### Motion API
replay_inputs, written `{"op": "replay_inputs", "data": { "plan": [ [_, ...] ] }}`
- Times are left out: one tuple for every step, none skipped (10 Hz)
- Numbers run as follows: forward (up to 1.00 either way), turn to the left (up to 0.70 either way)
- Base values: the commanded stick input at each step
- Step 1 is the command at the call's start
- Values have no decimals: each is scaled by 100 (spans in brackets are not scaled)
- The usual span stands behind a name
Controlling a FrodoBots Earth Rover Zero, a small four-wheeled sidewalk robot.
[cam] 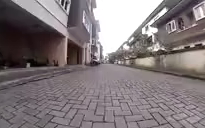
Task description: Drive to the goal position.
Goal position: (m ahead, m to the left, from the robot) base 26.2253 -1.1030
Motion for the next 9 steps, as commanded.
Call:
{"op": "replay_inputs", "data": {
  "plan": [
    [70, 0],
    [70, 0],
    [70, 0],
    [70, 0],
    [70, 0],
    [70, 0],
    [70, 0],
    [70, 0],
    [70, 0]
  ]
}}
